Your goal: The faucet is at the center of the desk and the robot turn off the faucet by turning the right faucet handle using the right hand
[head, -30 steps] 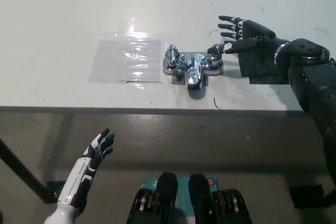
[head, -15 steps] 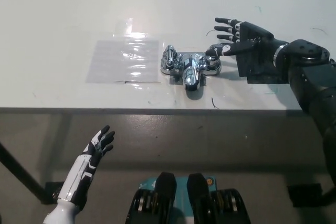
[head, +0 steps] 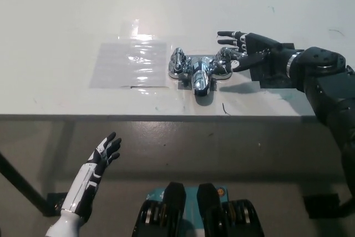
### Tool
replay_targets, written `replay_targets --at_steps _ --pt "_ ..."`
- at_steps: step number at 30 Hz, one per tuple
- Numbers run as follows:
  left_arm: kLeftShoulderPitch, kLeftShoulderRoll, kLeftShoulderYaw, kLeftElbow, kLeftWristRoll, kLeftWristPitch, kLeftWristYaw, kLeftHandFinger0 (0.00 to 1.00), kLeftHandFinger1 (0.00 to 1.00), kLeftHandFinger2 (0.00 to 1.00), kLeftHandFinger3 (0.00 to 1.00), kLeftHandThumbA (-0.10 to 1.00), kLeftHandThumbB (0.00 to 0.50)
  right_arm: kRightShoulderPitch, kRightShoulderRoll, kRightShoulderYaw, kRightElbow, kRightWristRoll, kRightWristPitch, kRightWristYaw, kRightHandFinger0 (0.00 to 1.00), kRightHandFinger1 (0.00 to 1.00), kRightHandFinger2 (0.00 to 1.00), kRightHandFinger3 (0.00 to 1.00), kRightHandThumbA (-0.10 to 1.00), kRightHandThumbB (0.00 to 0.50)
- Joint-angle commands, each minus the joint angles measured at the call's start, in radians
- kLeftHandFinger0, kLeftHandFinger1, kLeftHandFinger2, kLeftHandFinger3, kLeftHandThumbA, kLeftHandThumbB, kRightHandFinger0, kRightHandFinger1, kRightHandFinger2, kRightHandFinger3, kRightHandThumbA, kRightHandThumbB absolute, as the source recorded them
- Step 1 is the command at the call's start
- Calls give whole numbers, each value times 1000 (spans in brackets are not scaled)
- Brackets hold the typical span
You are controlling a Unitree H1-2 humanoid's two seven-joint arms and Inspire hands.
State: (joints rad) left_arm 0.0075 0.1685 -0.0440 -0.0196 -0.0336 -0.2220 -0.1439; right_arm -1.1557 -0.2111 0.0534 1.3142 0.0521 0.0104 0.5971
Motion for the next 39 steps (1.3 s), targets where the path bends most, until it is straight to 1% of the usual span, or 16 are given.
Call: replay_targets --at_steps 1,4,5,9,12,14,15,17,18,22,27,30,33,35,37,39 --pt "-13 12 7 -23 0 -13 -8 1000 1000 1000 1000 975 346 -24 25 20 -56 0 -13 111 1000 1000 1000 1000 1000 435" --pt "-12 14 9 -30 8 -1 -4 1000 1000 1000 1000 991 353 -18 35 17 -79 8 -16 98 1000 1000 1000 1000 1000 443" --pt "-12 12 9 -29 2 -5 -5 1000 1000 1000 1000 986 345 -12 38 12 -93 12 -12 82 1000 1000 1000 1000 1000 442" --pt "-16 10 9 -20 1 -14 -4 1000 1000 1000 1000 975 331 16 59 -29 -145 48 -2 25 1000 1000 1000 1000 1000 398" --pt "-14 8 13 -24 -12 -8 -4 1000 1000 1000 1000 962 339 32 89 -66 -174 62 6 -38 1000 1000 1000 1000 1000 389" --pt "-13 6 11 -28 -5 -3 -2 1000 1000 1000 1000 963 342 42 113 -103 -184 74 1 -98 1000 1000 1000 1000 1000 405" --pt "-15 5 10 -27 -3 -4 -2 1000 1000 1000 1000 964 342 48 124 -120 -192 81 -8 -123 1000 1000 1000 1000 1000 404" --pt "-17 5 10 -26 2 -9 0 1000 1000 1000 1000 968 344 59 152 -152 -201 84 -52 -184 1000 1000 1000 1000 1000 373" --pt "-17 5 10 -26 2 -9 1 1000 1000 1000 1000 971 345 61 156 -160 -203 81 -57 -192 1000 1000 1000 1000 1000 370" --pt "-16 8 13 -29 -2 -7 -1 1000 1000 1000 1000 964 311 74 195 -204 -190 89 -112 -253 1000 1000 1000 1000 1000 372" --pt "-18 8 16 -35 -12 -4 -3 1000 1000 1000 1000 960 317 86 221 -223 -168 88 -147 -298 1000 1000 1000 1000 1000 358" --pt "-17 9 17 -38 -11 2 -2 1000 1000 1000 1000 955 304 91 230 -219 -157 78 -168 -323 1000 1000 1000 1000 1000 350" --pt "-15 8 17 -40 -10 3 -2 1000 1000 1000 1000 953 302 101 245 -211 -146 54 -215 -402 1000 1000 1000 1000 1000 358" --pt "-15 8 19 -38 -15 4 -2 1000 1000 1000 1000 956 312 109 268 -222 -150 55 -247 -473 1000 1000 1000 1000 1000 383" --pt "-15 9 19 -38 -15 5 -2 1000 1000 1000 1000 957 313 119 294 -215 -170 19 -241 -609 1000 1000 1000 1000 1000 426" --pt "-15 8 18 -38 -12 2 -2 1000 1000 1000 1000 960 311 133 317 -194 -201 -33 -248 -732 1000 1000 1000 1000 1000 364"
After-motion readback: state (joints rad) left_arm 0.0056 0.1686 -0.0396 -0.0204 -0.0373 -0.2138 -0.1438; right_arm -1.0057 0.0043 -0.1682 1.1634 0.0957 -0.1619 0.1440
